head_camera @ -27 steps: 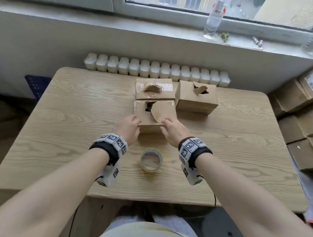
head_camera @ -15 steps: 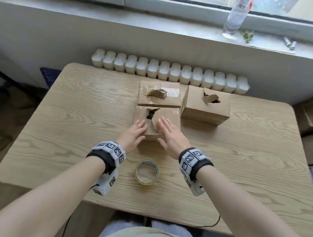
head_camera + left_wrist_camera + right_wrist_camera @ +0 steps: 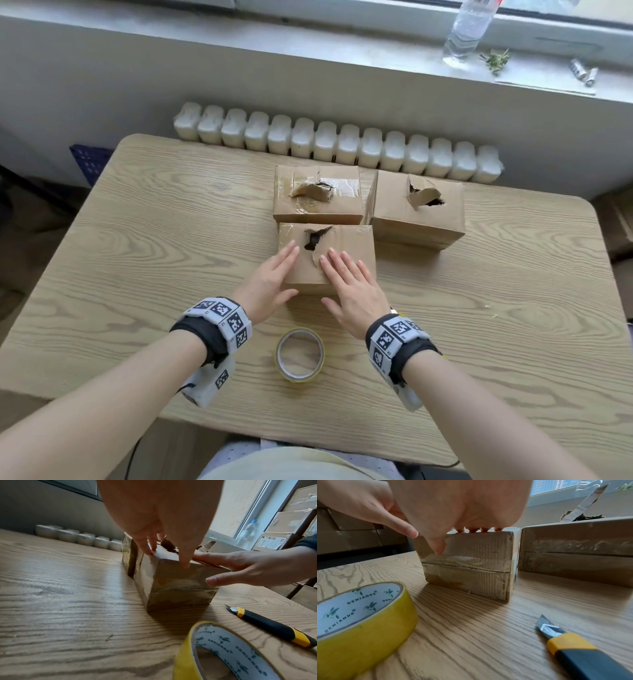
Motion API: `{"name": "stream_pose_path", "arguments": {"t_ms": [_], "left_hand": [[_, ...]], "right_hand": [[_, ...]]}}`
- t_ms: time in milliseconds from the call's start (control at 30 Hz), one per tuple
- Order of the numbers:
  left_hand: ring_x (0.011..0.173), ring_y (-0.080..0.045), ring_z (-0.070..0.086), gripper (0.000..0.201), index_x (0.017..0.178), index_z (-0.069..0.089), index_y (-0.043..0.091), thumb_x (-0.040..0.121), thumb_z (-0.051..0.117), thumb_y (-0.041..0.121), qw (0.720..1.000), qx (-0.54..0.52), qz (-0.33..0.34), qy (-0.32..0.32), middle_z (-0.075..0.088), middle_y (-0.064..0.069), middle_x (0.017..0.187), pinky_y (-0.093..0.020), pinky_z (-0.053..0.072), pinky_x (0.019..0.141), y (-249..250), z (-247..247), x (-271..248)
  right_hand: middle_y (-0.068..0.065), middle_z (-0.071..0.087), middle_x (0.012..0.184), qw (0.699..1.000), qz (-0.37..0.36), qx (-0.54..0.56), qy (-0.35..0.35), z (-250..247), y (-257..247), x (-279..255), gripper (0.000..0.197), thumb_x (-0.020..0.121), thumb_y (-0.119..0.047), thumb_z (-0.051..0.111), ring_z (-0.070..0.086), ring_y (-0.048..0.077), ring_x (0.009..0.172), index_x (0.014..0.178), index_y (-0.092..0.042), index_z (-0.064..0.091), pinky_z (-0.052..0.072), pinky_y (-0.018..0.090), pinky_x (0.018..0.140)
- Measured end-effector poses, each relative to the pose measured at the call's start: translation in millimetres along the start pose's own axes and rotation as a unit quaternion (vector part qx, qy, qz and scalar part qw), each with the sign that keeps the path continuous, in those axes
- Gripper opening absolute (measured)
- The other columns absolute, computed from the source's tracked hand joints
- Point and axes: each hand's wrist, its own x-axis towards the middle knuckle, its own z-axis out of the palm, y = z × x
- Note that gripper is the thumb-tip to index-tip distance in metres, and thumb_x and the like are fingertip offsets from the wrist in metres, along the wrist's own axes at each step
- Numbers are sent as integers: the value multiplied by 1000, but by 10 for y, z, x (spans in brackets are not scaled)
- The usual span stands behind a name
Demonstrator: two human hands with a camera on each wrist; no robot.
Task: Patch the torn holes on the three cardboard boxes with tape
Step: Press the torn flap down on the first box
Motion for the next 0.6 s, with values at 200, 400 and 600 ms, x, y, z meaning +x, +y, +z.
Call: {"name": "stream_pose_path", "arguments": {"t_ms": [200,400,600], "left_hand": [[142,-5,-6,118,151,-5,15,71,77,44,997,68,2,-27,-12,6,157,-19,5,112,23,-191,289],[145,-9,6,118,151,-2,19,69,78,46,996,52,18,-63,-1,6,159,-25,18,116,-1,-211,425],[137,-16,35,113,147,14,15,62,85,39,1000,0,-2,-10,21,-1,156,-31,42,101,-17,-196,374]], "right_hand": [[-2,3,160,1000,14,-19,1,-24,-70,14,74,92,-43,50,4,19,147,152,-24,9,-1,35,117],[-5,-10,159,999,27,-15,-33,-42,-86,3,81,92,-44,49,-9,16,146,151,-26,-3,-5,35,118],[-5,12,159,993,54,82,57,-37,-96,9,72,92,-45,50,10,11,146,151,-25,15,6,31,118]]}}
